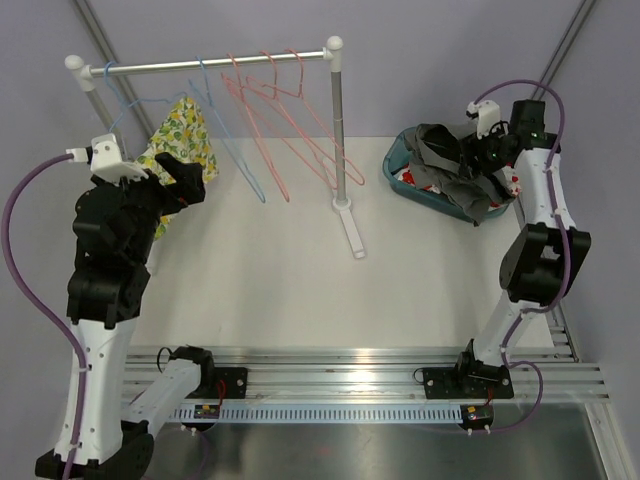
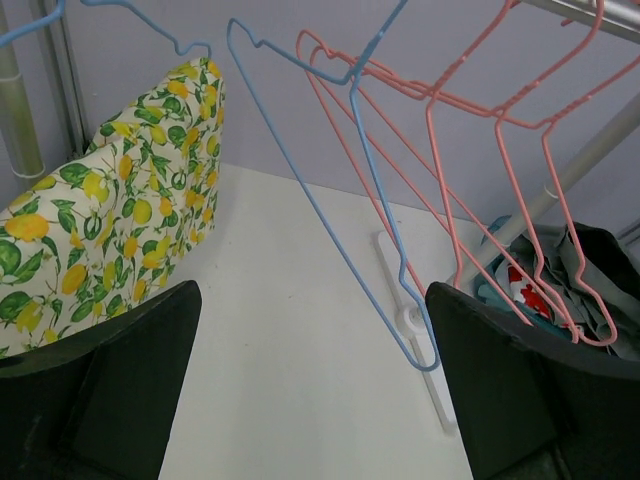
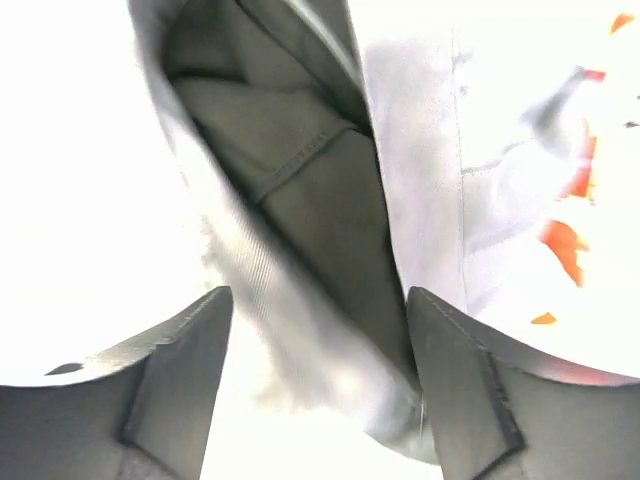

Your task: Remove the skirt from the hanger

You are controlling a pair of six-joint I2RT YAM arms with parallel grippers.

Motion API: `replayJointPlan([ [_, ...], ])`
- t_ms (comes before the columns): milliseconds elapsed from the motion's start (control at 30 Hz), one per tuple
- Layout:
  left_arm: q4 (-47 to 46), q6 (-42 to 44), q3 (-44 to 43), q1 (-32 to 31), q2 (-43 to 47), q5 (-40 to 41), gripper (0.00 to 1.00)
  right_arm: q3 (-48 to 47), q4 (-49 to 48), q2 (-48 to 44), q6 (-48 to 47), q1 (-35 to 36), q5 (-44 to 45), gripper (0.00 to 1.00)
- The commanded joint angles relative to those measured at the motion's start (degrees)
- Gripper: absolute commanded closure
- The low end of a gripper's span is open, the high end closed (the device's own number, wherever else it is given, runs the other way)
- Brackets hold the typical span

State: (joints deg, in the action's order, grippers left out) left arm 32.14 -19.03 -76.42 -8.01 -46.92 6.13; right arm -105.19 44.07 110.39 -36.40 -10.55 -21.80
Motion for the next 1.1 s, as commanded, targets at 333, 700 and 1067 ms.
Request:
replayJointPlan([
  [333,-4.9,-3.9,-11.2,17.9,-14.1,-12.6,0.01,16.7,29.5,-28.1,-9.7,2.1,-47.7,0.12],
  [700,-20.8,-9.8,-7.6,34.0,-17.7,-24.9,0.08,32.1,31.1,-33.6,-16.5,3.3,-52.6,0.15],
  [1067,-20.3,5.0,-10.0,34.3,-26.0,-18.8,0.14,31.9,34.9,-34.8,-20.7,3.2,-52.6,0.15],
])
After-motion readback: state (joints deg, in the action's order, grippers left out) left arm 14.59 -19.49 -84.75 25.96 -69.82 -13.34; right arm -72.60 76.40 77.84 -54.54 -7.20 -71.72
